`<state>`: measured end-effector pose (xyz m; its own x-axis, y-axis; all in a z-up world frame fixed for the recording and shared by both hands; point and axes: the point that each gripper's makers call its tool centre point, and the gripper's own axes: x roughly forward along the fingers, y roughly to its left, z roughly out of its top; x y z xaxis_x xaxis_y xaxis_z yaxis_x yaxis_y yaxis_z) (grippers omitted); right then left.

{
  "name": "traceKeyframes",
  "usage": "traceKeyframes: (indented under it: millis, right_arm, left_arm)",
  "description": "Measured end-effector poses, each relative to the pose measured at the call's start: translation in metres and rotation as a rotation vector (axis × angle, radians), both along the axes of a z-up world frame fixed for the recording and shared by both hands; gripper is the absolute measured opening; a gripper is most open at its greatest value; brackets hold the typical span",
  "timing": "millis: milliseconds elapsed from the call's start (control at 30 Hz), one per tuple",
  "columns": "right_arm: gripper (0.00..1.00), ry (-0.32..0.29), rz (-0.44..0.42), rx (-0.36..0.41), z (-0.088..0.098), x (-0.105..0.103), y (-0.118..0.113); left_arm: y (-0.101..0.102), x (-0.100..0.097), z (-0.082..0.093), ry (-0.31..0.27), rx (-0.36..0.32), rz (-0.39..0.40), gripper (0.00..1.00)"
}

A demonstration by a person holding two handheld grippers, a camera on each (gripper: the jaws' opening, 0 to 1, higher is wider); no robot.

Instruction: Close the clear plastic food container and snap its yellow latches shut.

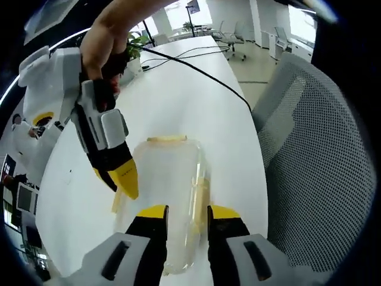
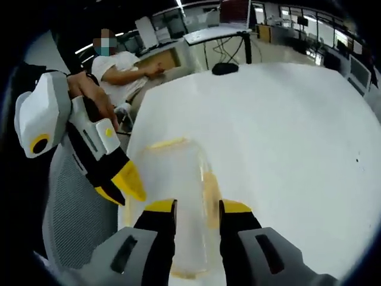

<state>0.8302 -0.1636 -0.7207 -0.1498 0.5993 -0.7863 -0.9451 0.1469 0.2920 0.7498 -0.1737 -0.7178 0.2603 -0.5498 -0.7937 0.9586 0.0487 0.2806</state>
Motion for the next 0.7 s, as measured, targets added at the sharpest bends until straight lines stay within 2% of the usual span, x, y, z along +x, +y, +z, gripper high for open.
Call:
traceKeyframes:
  millis: [400, 567, 600, 667, 700]
  right_arm:
    - [0.31, 0.054, 0.014, -0.020, -0.004, -0.003, 0.004]
    - [0.32, 0.059, 0.032, -0.049, -0.004, -0.004, 0.005]
    - [0.34, 0.060, 0.042, -0.054, -0.005, -0.006, 0.005]
    - [0.41, 0.050, 0.124, -0.086, -0.009, -0.015, 0.004]
    - [0.41, 0.040, 0.134, -0.090, -0.008, -0.015, 0.006]
  left_arm:
    - [0.000, 0.002, -0.001, -0.052, -0.015, -0.021, 0.21]
    - [-0.004, 0.006, -0.003, -0.073, -0.026, -0.020, 0.26]
    - [-0.004, 0.006, -0.003, -0.074, -0.026, -0.020, 0.26]
    - [-0.004, 0.007, -0.004, -0.082, -0.024, -0.026, 0.26]
    - [-0.004, 0.007, -0.004, -0.078, -0.028, -0.026, 0.25]
